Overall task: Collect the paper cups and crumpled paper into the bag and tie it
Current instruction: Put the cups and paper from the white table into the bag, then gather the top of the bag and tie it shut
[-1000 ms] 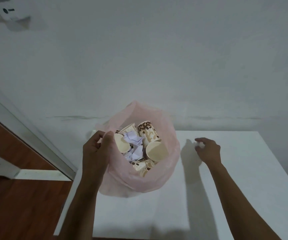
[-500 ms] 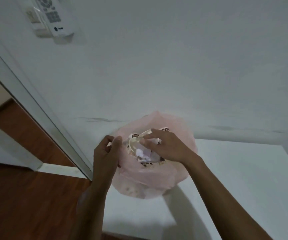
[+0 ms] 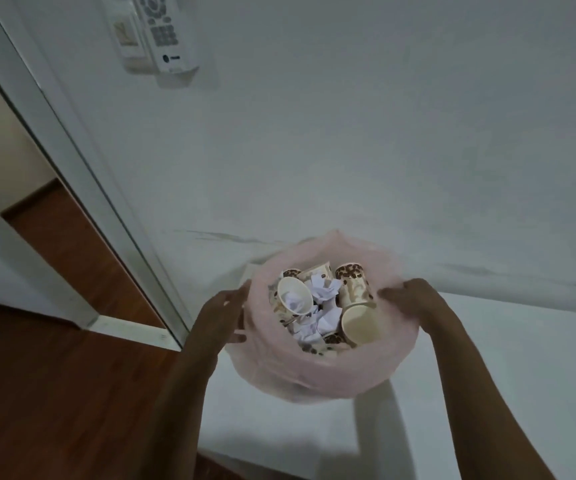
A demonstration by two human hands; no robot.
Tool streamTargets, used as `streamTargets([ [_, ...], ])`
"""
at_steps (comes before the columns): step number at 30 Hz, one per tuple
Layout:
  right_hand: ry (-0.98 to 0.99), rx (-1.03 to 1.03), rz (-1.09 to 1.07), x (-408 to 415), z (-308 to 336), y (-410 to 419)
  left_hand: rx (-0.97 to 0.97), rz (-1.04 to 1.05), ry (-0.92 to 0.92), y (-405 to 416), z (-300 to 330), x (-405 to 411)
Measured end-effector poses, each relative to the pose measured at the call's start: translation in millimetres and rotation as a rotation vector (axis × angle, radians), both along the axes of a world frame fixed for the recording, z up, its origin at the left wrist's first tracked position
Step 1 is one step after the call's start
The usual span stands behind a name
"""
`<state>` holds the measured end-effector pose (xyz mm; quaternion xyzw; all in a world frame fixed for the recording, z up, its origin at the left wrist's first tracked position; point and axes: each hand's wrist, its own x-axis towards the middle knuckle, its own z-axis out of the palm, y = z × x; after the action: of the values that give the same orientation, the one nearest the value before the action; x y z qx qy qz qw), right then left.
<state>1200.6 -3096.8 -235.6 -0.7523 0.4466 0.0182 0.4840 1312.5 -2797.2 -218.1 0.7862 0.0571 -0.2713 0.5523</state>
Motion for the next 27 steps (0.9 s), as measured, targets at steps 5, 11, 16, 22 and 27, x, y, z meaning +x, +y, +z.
streamTargets([
  [5,-0.08,0.335,-0.031,-5.1,10.1,7.5,0.117,-0.109,-0.384,17.2,12.6,-12.5],
  [11,-0.342,0.508,-0.154,-12.3,23.9,11.0,0.206,0.12,-0.623,50.0,33.3,5.5],
  [16,-0.473,-0.377,-0.296,-7.6,55.9,18.7,0.2,0.377,-0.694,95.1,71.1,26.6],
  [22,-0.357,-0.428,-0.148,0.9,100.6,32.7,0.277,0.386,-0.769,142.3,98.8,25.6],
  [27,-0.34,-0.368,-0.057,9.2,99.1,48.2,0.32,0.376,-0.665,172.9,92.8,27.0],
])
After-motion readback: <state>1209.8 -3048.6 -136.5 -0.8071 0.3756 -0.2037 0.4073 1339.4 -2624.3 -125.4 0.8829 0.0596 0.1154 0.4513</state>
